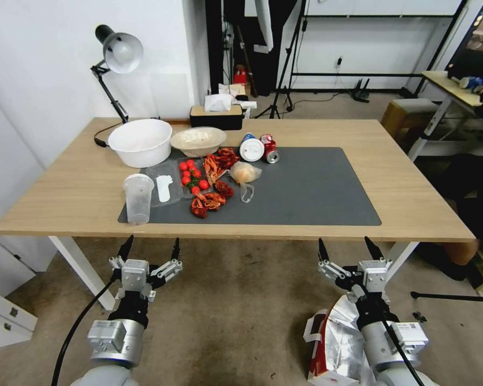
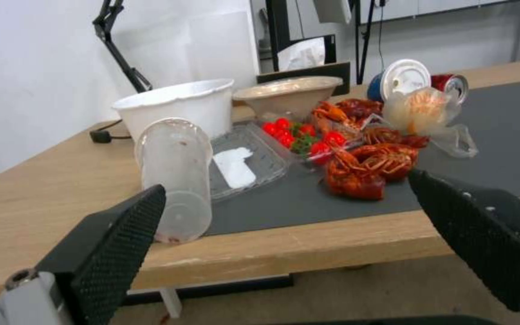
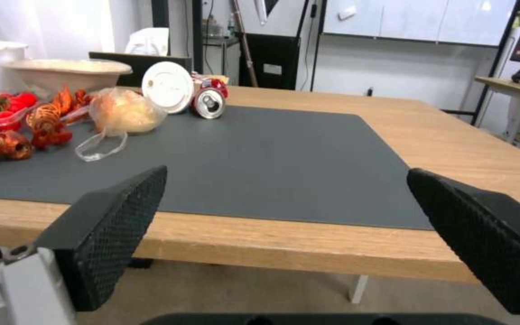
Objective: Pick up the food delivery bag from the floor and place it on the table.
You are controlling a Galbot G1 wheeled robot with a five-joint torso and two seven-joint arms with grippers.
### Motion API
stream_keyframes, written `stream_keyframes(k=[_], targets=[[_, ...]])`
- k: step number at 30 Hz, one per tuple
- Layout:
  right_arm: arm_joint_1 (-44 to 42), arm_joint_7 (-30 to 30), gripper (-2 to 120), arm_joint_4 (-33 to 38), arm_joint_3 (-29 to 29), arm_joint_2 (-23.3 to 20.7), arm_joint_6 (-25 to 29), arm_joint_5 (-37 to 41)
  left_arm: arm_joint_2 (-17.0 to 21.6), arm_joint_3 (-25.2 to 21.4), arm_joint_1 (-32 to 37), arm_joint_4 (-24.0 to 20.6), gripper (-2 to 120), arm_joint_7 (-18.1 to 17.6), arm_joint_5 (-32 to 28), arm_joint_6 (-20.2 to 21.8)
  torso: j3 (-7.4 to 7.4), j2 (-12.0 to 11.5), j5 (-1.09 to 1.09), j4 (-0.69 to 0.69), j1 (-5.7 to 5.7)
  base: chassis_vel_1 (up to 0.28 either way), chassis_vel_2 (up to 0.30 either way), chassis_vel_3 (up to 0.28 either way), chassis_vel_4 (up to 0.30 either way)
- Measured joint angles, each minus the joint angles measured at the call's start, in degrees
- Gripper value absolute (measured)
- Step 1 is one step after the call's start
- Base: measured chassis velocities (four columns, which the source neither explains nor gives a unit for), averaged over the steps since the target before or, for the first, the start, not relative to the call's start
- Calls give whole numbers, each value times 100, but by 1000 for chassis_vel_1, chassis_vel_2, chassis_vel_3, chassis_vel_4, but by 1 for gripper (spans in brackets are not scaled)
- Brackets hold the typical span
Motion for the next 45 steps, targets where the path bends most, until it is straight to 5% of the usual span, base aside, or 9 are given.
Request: stream_keyframes(k=[45], targets=[[0, 0, 100, 0, 1, 0, 0, 2, 5, 3, -8, 6, 100, -5, -1, 0, 0, 0, 0, 0, 0, 0, 0, 0, 0]])
